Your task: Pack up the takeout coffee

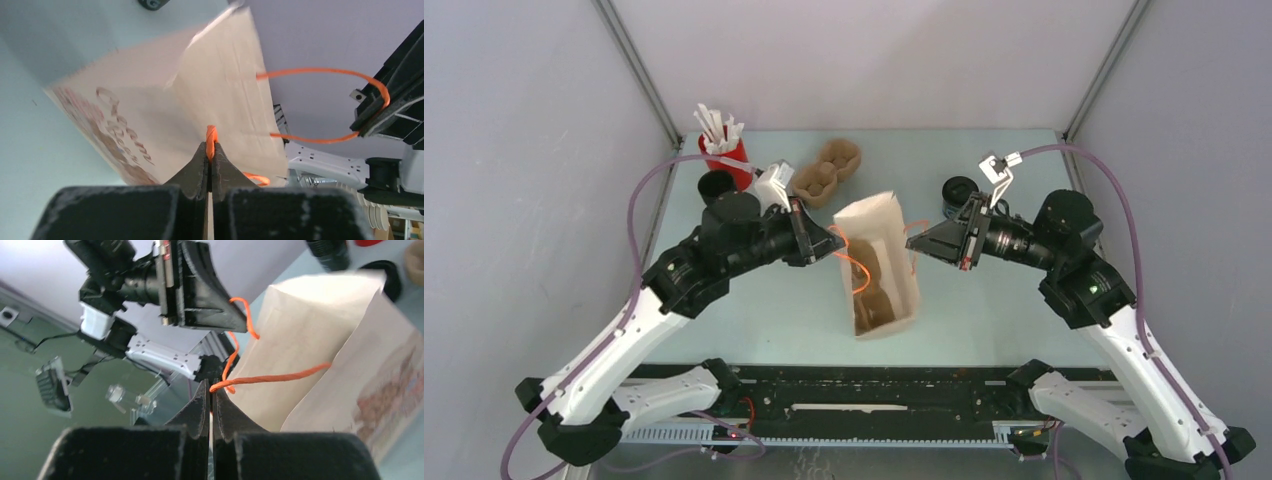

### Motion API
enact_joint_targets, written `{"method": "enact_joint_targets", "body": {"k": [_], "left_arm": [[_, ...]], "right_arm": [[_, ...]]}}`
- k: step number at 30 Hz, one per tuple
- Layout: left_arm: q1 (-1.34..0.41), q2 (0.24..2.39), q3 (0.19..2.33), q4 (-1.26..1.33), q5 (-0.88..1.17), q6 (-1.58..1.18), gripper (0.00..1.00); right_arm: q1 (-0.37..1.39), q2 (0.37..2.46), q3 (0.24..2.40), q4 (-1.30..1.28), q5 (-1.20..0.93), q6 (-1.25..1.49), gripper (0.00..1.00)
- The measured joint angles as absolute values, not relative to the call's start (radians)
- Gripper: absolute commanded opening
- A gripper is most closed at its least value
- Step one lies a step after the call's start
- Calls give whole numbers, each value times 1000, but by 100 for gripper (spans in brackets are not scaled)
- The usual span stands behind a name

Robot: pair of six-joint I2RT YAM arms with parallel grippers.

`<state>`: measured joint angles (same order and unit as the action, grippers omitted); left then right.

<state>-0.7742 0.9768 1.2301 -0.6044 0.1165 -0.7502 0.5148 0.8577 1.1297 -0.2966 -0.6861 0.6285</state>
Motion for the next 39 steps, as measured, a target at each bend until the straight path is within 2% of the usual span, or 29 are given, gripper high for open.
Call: {"method": "enact_joint_targets", "body": {"k": [5, 9, 16, 18, 21, 26, 33, 36, 39], "left_arm": [[-771, 856, 1120, -598, 69, -747, 0], [-765, 748, 956, -611, 60, -748, 0], [-873, 640, 781, -477, 81, -751, 0], [-888, 660, 812, -497, 70, -745, 0], [-888, 749, 1006, -585, 39, -727, 0], [-887, 766, 1230, -609, -33, -735, 0], [-860, 747, 1243, -680, -75, -753, 0], [-715, 773, 1149, -685, -19, -751, 0], [-599, 842, 1120, -751, 46, -741, 0]], "right_arm": [[607, 835, 1081, -205, -699, 630, 0], [605, 850, 1016, -168, -727, 630, 0], [571, 945, 1082, -168, -813, 553, 0], [580, 981, 1174, -215, -815, 523, 0], [643, 1020, 1340, -255, -763, 498, 0], [724, 925, 1325, -220, -691, 548, 0], [709, 854, 1213, -202, -490, 631, 0], [643, 881, 1051, -168, -437, 719, 0], [595, 982, 1035, -191, -431, 768, 0]]}}
